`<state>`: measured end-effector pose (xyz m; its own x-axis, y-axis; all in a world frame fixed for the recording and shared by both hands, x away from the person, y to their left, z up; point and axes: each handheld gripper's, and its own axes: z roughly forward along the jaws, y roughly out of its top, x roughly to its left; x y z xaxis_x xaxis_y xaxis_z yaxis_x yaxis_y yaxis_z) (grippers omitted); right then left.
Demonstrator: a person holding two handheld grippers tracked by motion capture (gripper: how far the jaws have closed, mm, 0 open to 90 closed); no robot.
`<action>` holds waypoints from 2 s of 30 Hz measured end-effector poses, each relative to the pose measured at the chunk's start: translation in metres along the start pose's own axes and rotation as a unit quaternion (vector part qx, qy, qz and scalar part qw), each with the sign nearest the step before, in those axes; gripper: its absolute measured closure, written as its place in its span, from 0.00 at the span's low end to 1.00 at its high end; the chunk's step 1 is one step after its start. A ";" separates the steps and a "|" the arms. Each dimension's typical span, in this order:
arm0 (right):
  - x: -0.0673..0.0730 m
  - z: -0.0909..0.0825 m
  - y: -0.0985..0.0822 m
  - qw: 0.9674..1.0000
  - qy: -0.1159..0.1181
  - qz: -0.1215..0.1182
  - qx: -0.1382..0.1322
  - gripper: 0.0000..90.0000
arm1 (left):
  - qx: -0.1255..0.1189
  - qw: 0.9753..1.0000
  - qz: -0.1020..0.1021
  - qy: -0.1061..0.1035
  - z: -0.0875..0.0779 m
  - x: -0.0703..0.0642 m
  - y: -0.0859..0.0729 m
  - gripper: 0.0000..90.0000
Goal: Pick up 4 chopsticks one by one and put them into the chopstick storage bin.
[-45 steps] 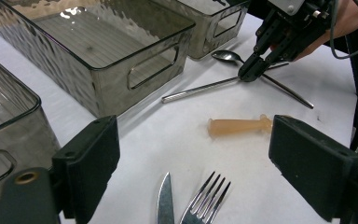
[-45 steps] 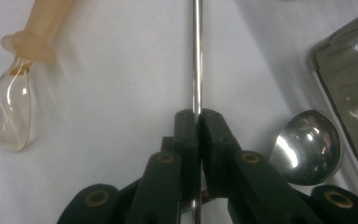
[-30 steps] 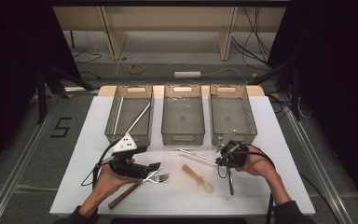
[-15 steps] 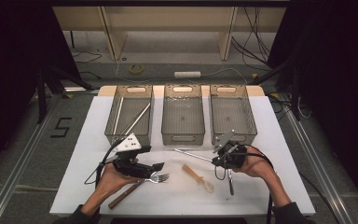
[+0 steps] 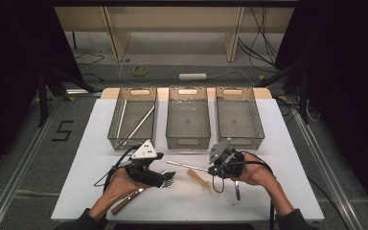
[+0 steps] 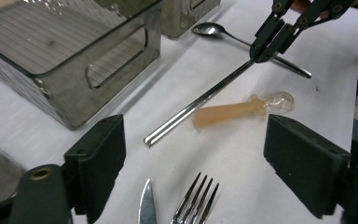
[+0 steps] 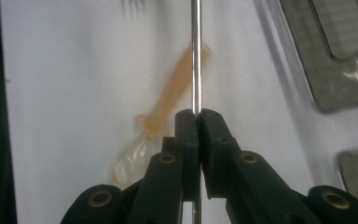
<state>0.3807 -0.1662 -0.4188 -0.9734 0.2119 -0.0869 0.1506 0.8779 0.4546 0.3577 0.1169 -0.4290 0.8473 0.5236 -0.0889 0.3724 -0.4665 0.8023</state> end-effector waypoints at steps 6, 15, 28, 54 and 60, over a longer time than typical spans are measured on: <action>0.007 0.002 0.007 1.000 0.011 -0.016 -0.005 0.96 | 0.017 1.000 0.020 -0.004 0.005 -0.004 0.001 0.28; 0.016 0.002 0.016 0.999 0.024 -0.033 -0.013 0.96 | 0.046 0.997 0.063 -0.010 0.011 -0.012 0.000 0.37; 0.020 0.000 0.020 0.998 0.032 -0.048 -0.019 0.96 | 0.073 0.994 0.078 -0.034 0.011 -0.013 0.001 0.63; 0.011 -0.003 0.015 0.999 0.012 -0.036 -0.037 0.89 | 0.105 0.983 0.141 -0.056 0.015 -0.021 -0.001 0.92; 0.006 -0.011 0.010 0.998 -0.001 -0.003 -0.070 0.76 | 0.088 0.988 0.121 -0.034 0.009 -0.015 0.000 0.92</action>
<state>0.3749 -0.1610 -0.4044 -0.9739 0.2074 -0.0927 0.1181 0.8107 0.5735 0.3487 0.1030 -0.4327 0.9409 0.3350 0.0489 0.2104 -0.6919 0.6906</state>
